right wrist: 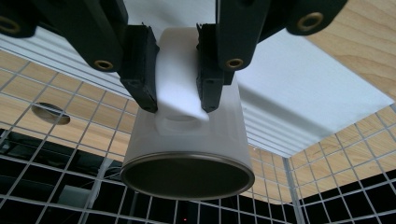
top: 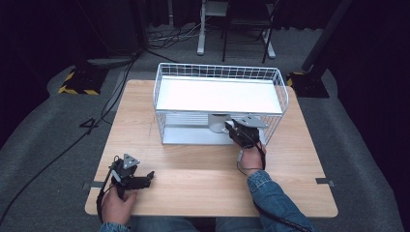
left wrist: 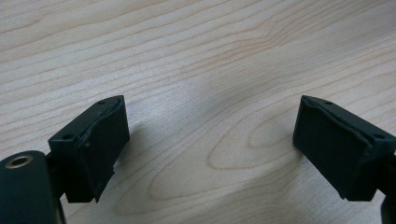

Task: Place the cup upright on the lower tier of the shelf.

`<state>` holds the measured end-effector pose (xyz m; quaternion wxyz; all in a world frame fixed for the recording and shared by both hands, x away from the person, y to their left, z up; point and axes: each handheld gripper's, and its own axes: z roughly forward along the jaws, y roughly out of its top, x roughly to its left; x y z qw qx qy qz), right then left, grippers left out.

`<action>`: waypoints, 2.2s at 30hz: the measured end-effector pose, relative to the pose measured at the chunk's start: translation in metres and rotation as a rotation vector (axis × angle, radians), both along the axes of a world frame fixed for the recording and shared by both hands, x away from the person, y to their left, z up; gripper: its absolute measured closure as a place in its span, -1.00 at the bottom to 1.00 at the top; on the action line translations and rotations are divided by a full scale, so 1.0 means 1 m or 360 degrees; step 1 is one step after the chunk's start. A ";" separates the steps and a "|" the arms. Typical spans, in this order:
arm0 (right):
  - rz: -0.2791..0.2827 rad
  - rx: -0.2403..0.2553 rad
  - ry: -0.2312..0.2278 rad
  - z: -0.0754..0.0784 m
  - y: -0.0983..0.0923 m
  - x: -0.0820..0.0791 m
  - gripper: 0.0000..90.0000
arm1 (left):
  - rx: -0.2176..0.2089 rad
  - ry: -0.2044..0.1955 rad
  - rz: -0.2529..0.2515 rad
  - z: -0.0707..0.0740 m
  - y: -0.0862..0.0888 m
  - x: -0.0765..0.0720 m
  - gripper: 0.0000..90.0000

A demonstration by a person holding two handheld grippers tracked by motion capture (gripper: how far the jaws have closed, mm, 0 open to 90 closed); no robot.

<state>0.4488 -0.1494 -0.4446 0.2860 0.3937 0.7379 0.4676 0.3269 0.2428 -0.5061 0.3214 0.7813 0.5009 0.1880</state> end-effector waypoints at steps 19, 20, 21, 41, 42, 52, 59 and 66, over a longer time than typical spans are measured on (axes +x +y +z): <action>0.0012 -0.0034 0.0054 -0.010 -0.003 0.004 0.47 | 0.0000 0.0000 0.0000 0.000 0.000 0.000 -0.76; 0.0025 -0.0038 0.0058 -0.011 -0.003 0.004 0.42 | 0.0000 0.0000 0.0000 0.000 0.000 0.000 -0.75; 0.0034 -0.0043 0.0058 -0.011 -0.002 0.005 0.39 | -0.0001 0.0000 0.0000 0.000 0.000 0.000 -0.75; 0.0120 -0.0026 0.0098 0.005 -0.007 -0.003 -0.04 | 0.0000 0.0000 0.0000 0.000 0.000 0.000 -0.76; 0.0127 -0.0024 0.0101 0.007 -0.008 -0.005 -0.04 | 0.0001 0.0000 0.0001 0.000 0.000 0.000 -0.75; 0.0229 0.0012 0.0106 0.028 -0.027 -0.032 -0.08 | 0.0002 0.0001 0.0000 0.000 0.000 0.000 -0.75; 0.0254 0.0052 0.0150 0.038 -0.048 -0.050 -0.17 | 0.0001 0.0003 -0.0001 0.000 0.000 -0.001 -0.75; 0.0225 0.0058 0.0179 0.041 -0.070 -0.064 -0.23 | 0.0000 0.0005 -0.0001 0.000 0.000 -0.001 -0.76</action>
